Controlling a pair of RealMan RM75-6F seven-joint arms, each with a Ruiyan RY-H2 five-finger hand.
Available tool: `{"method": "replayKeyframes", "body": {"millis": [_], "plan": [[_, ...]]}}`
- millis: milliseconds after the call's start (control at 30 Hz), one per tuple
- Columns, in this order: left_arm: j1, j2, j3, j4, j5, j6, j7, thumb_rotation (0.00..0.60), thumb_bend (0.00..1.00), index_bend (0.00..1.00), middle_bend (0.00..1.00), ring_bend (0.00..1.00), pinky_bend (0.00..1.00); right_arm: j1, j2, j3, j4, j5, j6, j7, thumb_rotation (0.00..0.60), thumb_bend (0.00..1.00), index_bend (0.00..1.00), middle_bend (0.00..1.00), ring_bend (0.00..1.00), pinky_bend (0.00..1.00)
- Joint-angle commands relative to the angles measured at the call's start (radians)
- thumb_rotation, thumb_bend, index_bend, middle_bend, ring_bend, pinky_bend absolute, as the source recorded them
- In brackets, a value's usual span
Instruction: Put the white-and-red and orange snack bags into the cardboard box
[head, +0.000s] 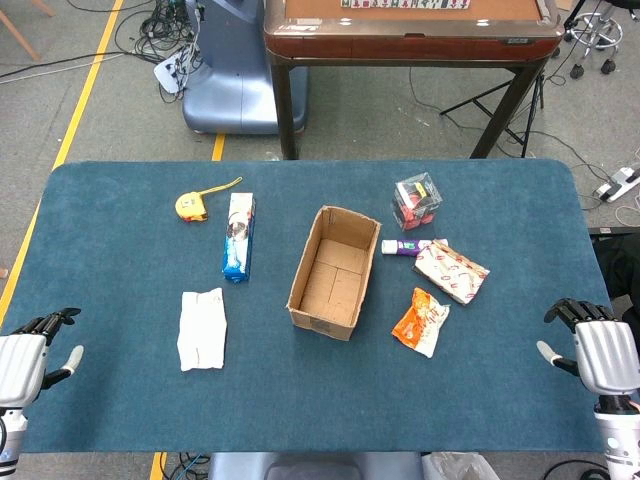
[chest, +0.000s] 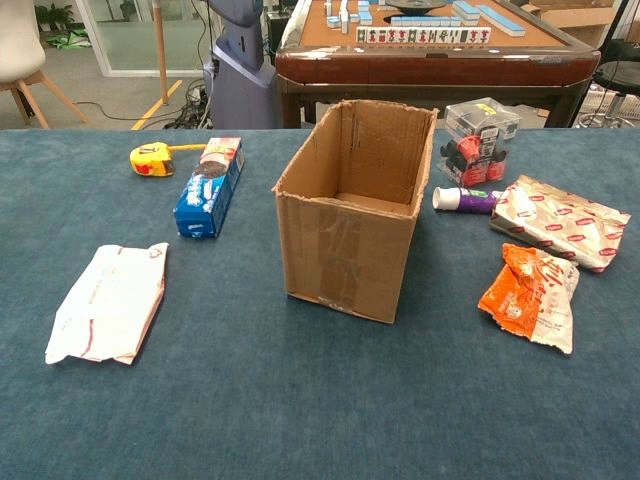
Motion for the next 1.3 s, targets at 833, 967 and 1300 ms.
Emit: {"method": "replayKeyframes", "body": {"millis": [833,967,1300], "plan": [[0.008,0.015,-0.014,0.028,-0.055,-0.016,-0.070,0.600,0.30,0.27,0.40,0.41,0.57,0.146,-0.096,0.174,0.006,0.392,-0.228,-0.285,0.600,0.00,0.31,0.21,0.19,0.26],[0.009,0.018,-0.014,0.028,-0.055,-0.017,-0.076,0.600,0.30,0.27,0.40,0.41,0.57,0.190,-0.112,0.214,0.005,0.488,-0.281,-0.330,0.600,0.00,0.29,0.21,0.19,0.26],[0.013,0.029,-0.020,0.019,-0.058,-0.008,-0.090,0.600,0.30,0.27,0.40,0.42,0.57,0.295,-0.120,0.292,-0.001,0.729,-0.497,-0.269,0.600,0.00,0.25,0.16,0.15,0.24]]}}
